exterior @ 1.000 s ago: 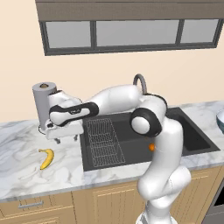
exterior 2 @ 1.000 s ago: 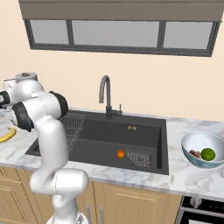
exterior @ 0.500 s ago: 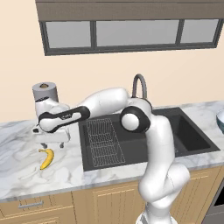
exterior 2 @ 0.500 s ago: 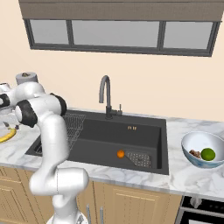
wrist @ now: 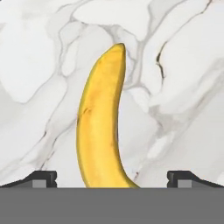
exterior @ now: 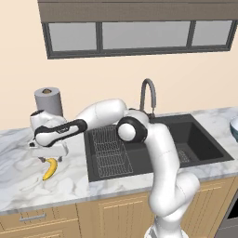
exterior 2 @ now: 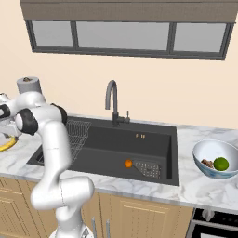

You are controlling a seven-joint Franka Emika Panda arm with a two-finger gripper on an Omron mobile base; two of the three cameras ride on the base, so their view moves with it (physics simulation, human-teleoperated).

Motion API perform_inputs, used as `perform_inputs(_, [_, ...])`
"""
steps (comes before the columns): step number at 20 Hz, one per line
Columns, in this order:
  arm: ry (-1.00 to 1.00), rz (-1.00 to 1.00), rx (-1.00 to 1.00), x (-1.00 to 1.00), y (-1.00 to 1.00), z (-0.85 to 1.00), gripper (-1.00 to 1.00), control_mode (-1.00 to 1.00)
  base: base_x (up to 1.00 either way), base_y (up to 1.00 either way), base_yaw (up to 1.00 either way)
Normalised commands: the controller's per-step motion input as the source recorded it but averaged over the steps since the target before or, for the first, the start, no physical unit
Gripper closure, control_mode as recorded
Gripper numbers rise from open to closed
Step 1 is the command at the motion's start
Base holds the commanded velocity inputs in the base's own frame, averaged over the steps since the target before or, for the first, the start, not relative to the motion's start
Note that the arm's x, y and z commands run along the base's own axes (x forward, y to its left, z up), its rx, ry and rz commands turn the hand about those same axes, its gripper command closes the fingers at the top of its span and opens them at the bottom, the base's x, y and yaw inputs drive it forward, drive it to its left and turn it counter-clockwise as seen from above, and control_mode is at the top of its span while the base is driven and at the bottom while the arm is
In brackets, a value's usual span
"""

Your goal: There is a mixed pile of frozen fruits and vegetables on the counter. Locate all the frozen vegetables and place the items in a bowl on the counter. Take all the frozen fruits and defrost them in a running sink.

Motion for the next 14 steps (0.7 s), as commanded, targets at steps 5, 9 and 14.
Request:
perform_inputs(5, [0.03, -0.01, -0.05, 0.12, 0.12, -0.36, -1.0, -1.0, 0.0, 0.0, 0.0])
perform_inputs(9, [0.08, -0.01, -0.04, 0.0, -0.02, -0.31, -1.0, -1.0, 0.0, 0.0, 0.0])
perform_inputs(14, [0.0, 0.0, 0.0, 0.0, 0.02, -0.07, 1.0, -1.0, 0.0, 0.0, 0.0])
